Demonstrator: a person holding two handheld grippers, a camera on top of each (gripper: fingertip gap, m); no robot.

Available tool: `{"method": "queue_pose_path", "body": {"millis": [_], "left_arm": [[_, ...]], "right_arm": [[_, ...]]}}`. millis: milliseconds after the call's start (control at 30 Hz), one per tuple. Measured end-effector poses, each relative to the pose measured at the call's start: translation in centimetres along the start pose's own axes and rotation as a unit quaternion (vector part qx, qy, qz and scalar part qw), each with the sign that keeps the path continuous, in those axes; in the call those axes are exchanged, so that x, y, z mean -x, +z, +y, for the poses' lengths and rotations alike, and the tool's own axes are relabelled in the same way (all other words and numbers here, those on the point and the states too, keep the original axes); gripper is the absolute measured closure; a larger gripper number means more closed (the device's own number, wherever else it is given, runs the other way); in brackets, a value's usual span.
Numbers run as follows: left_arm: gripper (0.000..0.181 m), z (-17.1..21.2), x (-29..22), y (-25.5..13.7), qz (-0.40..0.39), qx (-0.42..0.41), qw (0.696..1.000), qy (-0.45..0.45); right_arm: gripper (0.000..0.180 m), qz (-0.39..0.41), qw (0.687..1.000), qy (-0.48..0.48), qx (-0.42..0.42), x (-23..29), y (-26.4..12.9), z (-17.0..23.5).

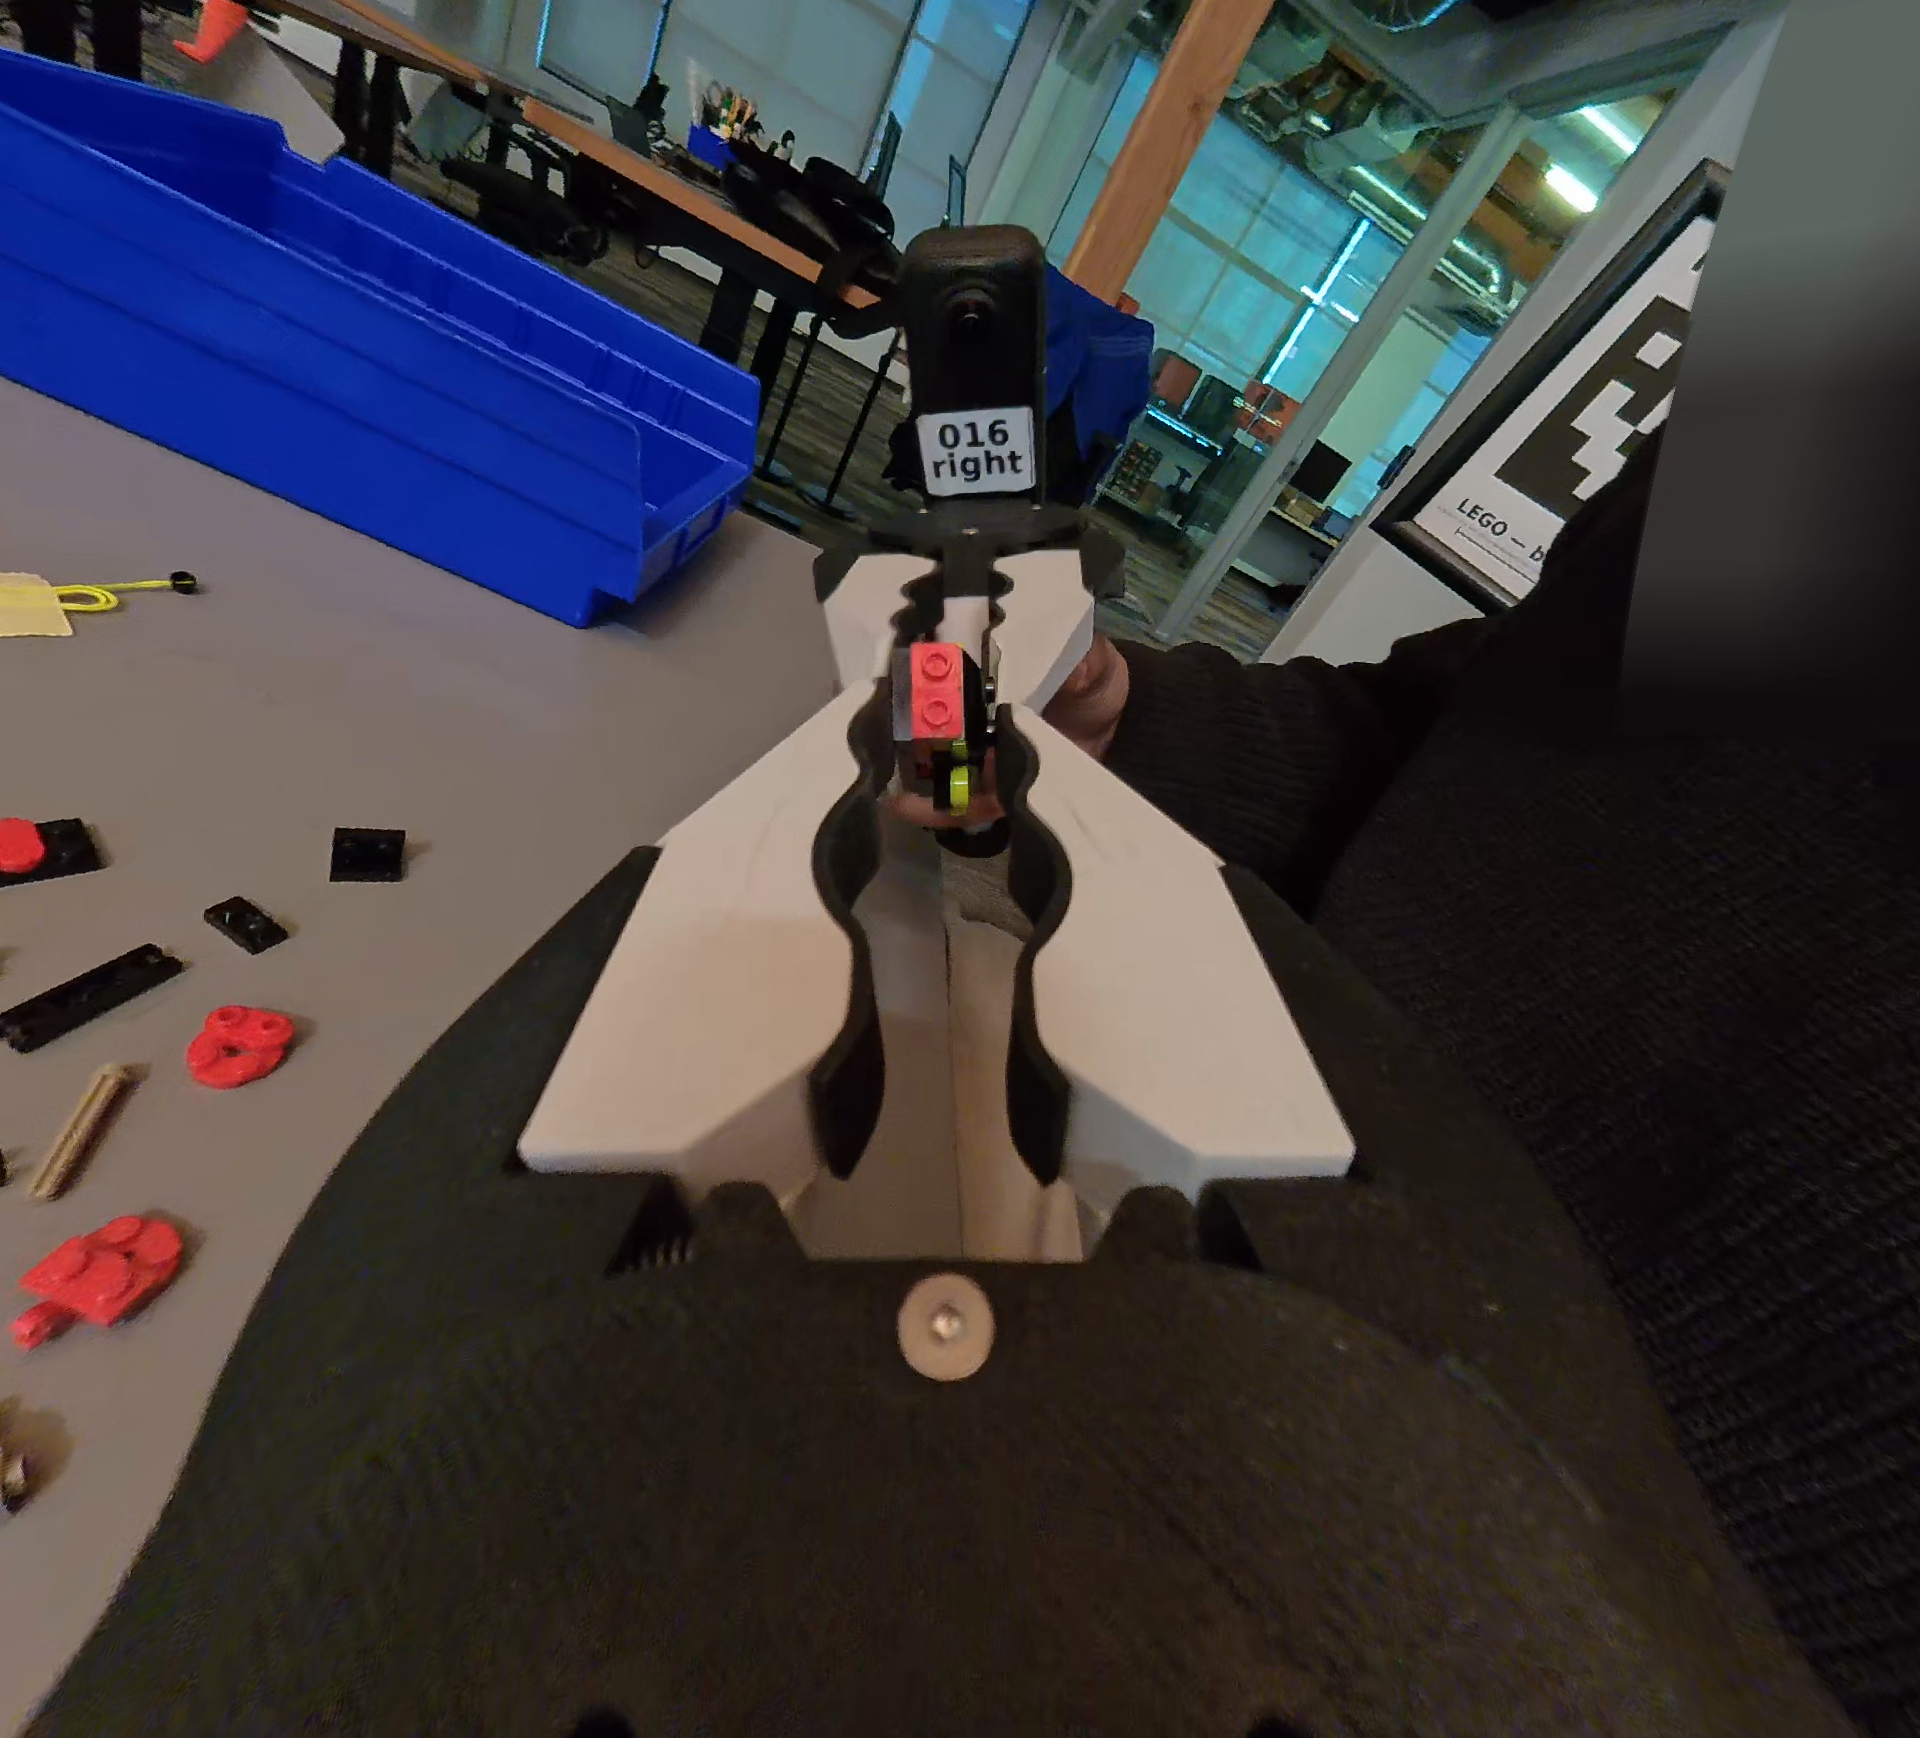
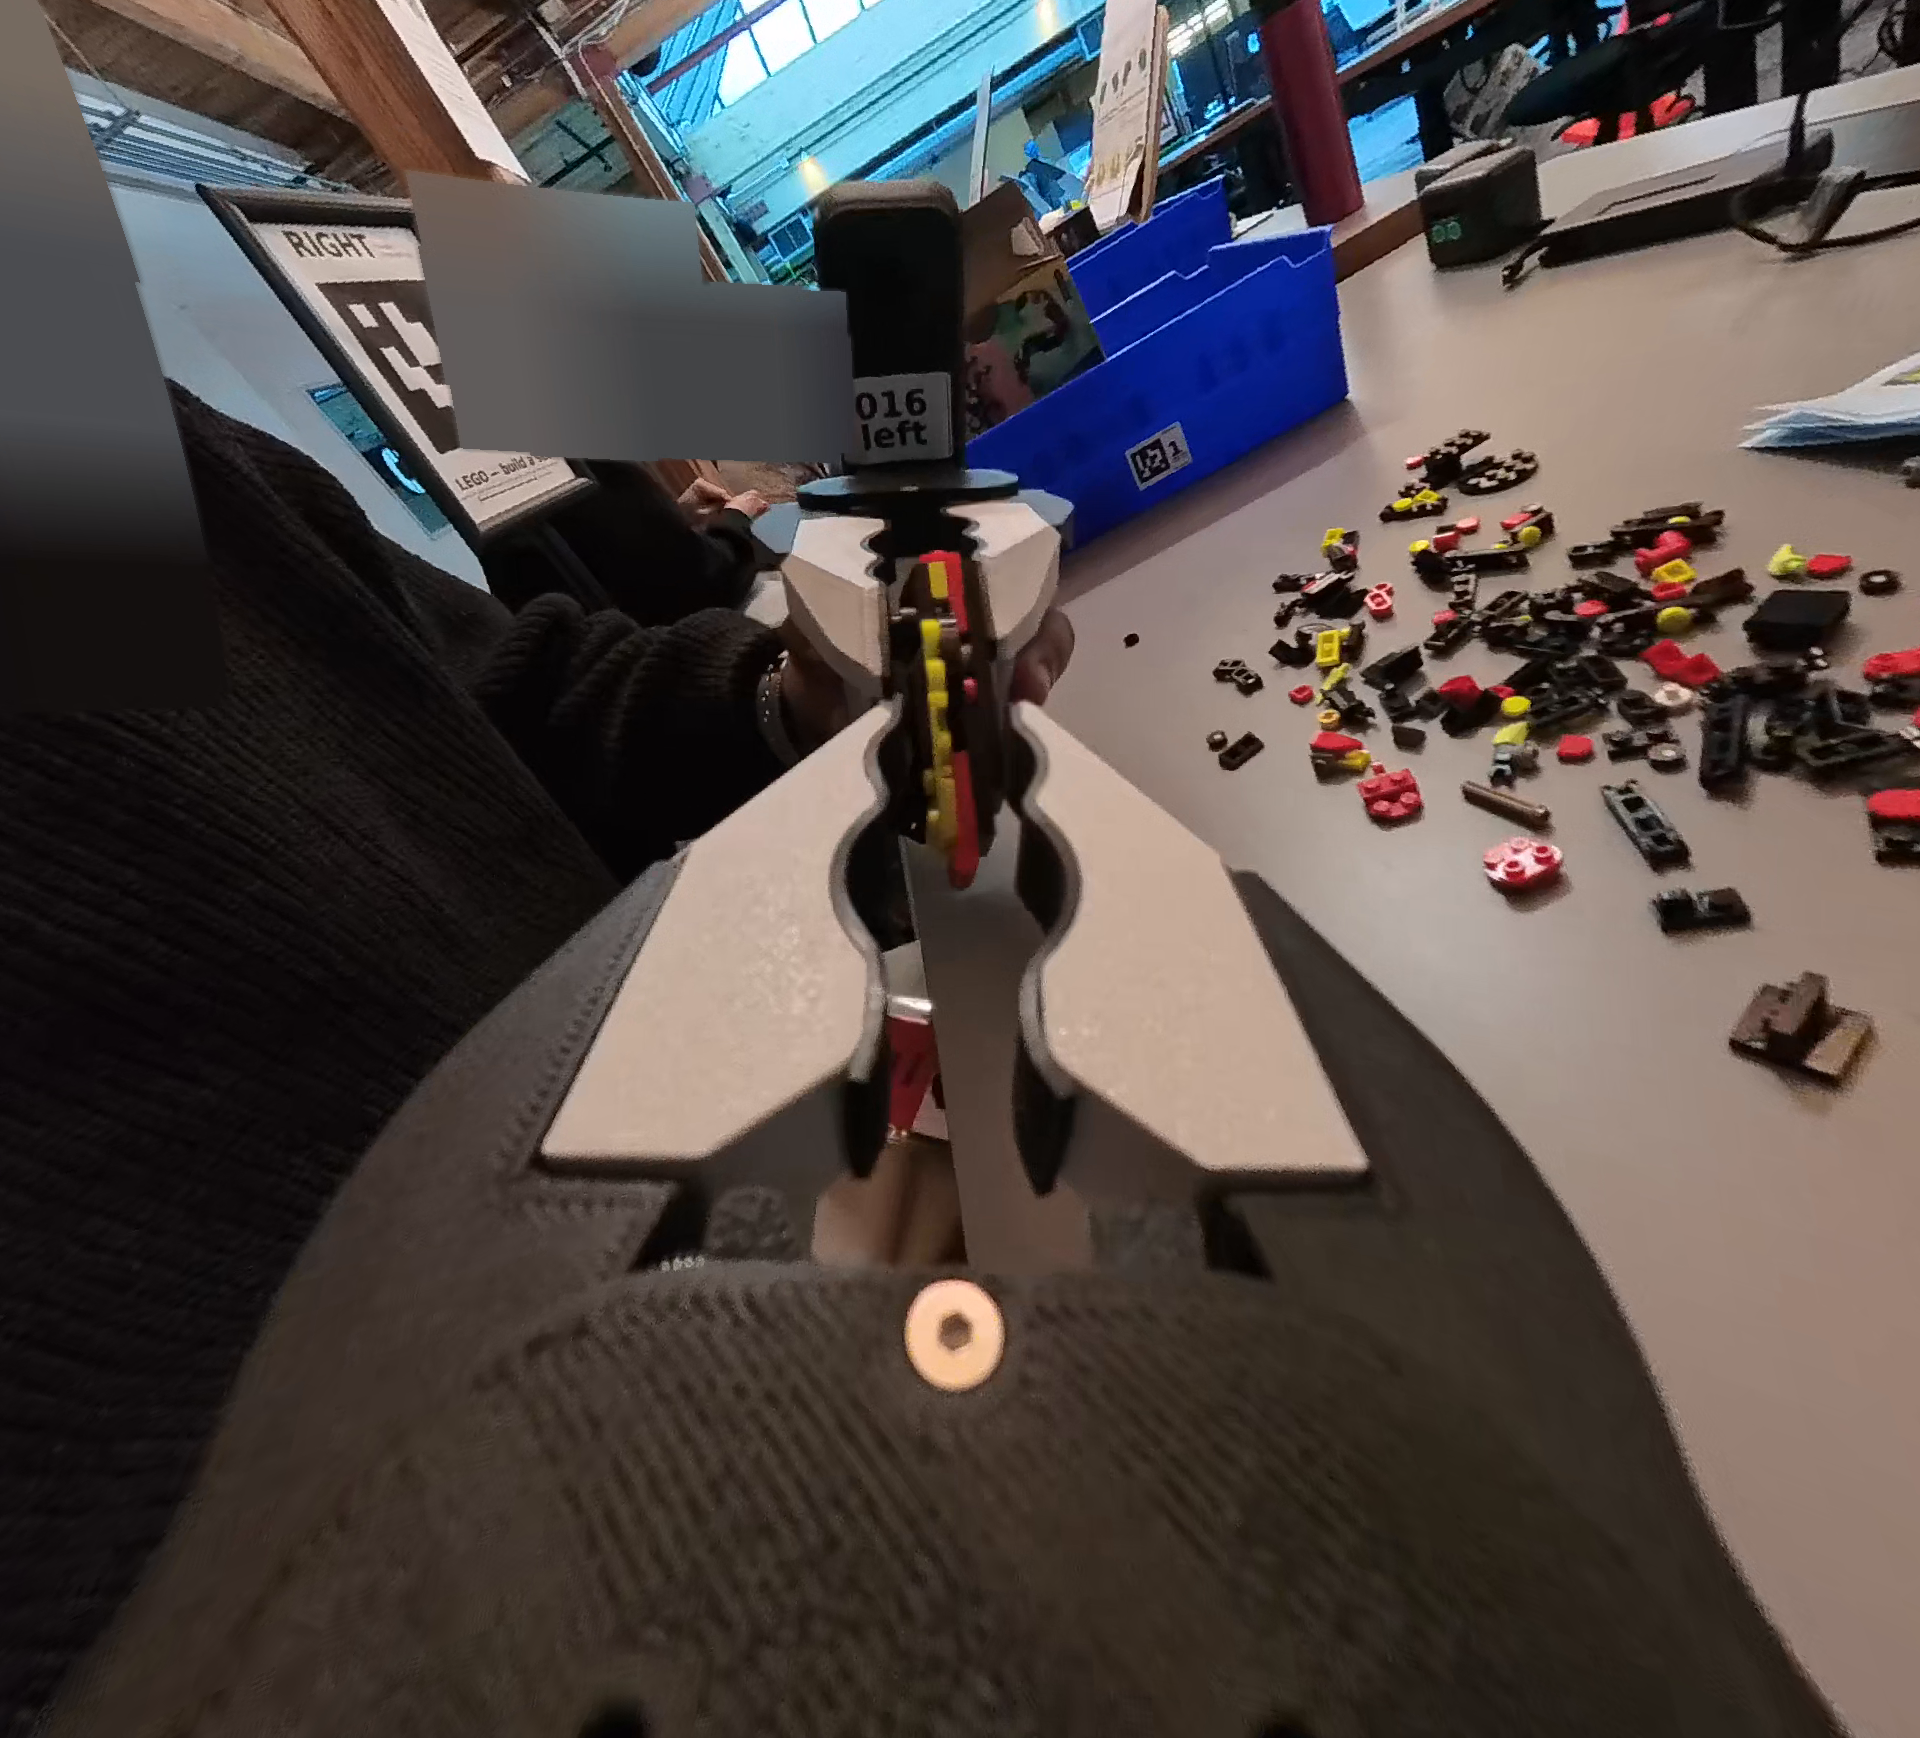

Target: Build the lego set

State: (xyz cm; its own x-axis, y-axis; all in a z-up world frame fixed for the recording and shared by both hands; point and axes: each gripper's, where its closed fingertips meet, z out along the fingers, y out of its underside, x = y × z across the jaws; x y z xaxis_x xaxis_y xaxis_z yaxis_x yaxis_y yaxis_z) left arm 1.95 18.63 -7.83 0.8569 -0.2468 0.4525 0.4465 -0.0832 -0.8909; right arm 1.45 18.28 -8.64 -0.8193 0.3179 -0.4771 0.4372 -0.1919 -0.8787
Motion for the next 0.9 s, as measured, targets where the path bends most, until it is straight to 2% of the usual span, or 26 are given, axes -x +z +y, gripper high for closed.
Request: {"method": "queue_pose_path", "body": {"millis": [167, 333, 633, 767, 900], "left_arm": [[0.165, -0.04, -0.06, -0.17, 0.004, -0.004, 1.000, -0.009], [0.163, 0.14, 0.65, -0.13, -0.008, -0.008, 1.000, -0.026], [0.164, 0.02, 0.49, -0.19, 0.005, -0.008, 0.999, -0.031], [0.165, 0.08, 0.26, -0.31, 0.004, 0.001, 1.000, -0.016], [0.165, 0.43, 0.34, -0.21, -0.006, 0.013, 1.000, 0.000]], "right_arm": [[0.165, 0.008, 1.000, -0.022, 0.001, 0.18, 0.02, -0.37], [0.165, 0.053, 0.996, -0.074, 0.010, -0.15, -0.09, -0.78], [0.165, 0.042, 0.997, -0.070, -0.002, -0.03, 0.08, -0.67], [0.154, 0.043, 0.997, -0.065, 0.003, -0.10, 0.22, -0.31], [0.162, 0.037, 0.998, -0.055, 0.013, -0.06, 0.28, 0.09]]}}
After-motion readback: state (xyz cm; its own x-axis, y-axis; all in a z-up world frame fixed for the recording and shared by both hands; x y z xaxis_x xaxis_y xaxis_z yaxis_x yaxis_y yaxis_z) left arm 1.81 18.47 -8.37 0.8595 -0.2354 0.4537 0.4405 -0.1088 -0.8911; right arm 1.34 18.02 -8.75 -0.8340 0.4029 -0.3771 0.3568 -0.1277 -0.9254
